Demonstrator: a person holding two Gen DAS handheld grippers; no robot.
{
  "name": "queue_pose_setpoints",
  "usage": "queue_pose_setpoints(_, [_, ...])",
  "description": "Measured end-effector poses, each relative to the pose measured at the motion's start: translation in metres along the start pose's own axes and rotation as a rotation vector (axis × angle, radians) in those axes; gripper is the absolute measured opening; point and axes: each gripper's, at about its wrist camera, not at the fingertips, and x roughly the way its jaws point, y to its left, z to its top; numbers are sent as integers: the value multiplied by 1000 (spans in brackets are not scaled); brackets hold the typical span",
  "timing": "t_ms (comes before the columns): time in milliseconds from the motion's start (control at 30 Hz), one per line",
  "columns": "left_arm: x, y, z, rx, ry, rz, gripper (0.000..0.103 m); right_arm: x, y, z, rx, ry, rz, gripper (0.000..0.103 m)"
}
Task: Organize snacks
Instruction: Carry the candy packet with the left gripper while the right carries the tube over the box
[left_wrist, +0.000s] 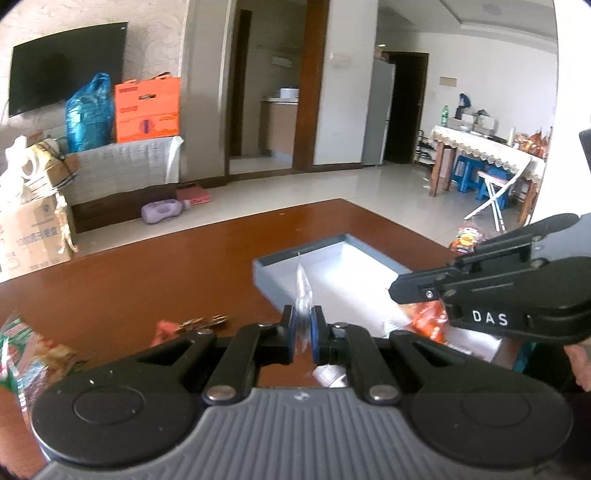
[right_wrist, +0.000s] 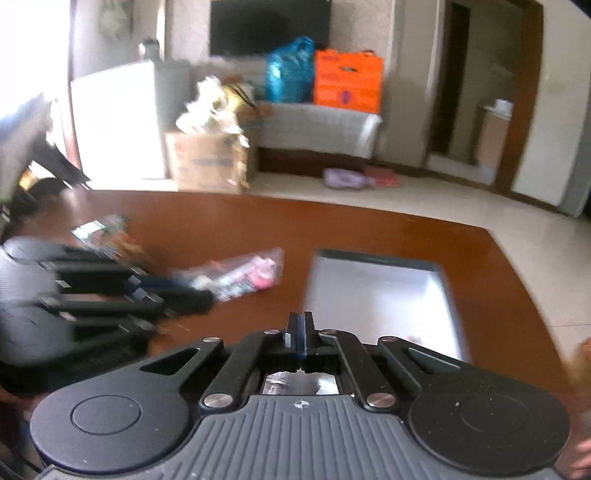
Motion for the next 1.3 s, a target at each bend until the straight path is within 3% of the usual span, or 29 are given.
queue_pose_setpoints(133, [9, -19, -2, -7, 6, -26, 4, -5, -22, -14, 64, 7, -5, 3])
queue_pose_setpoints(300, [10, -30, -4, 9, 16, -30, 4, -6, -21, -23, 81, 6, 20, 3])
queue_pose_setpoints(467, [8, -22, 5, 14, 11, -18, 4, -4, 4, -31, 64, 39, 173, 11])
queue_pose_setpoints(600, [5, -22, 13, 25, 0, -19, 4, 8, 27, -48, 43, 97, 202, 20])
queue_pose_setpoints(733, [0, -22, 13, 24, -10, -28, 4, 17, 44, -60, 9, 132, 158, 26])
queue_pose_setpoints(800, [0, -21, 12, 25, -10, -28, 4, 22, 49, -63, -13, 134, 86, 40])
queue_pose_setpoints(933, [2, -17, 11, 20, -4, -32, 4, 31, 58, -70, -36, 147, 42, 42])
queue_pose_setpoints(1000, [2, -15, 9, 22, -4, -30, 4, 37, 67, -69, -74, 135, 19, 48])
queue_pose_setpoints(1067, [2, -13, 9, 19, -3, -30, 4, 47, 72, -68, -137, 138, -1, 45])
queue_pose_setpoints(1167, [4, -13, 9, 21, -4, -26, 4, 60, 76, -71, -169, 170, -6, 24])
queue_pose_setpoints(1300, [5, -11, 9, 22, -3, -22, 4, 61, 68, -70, -131, 176, 36, 22])
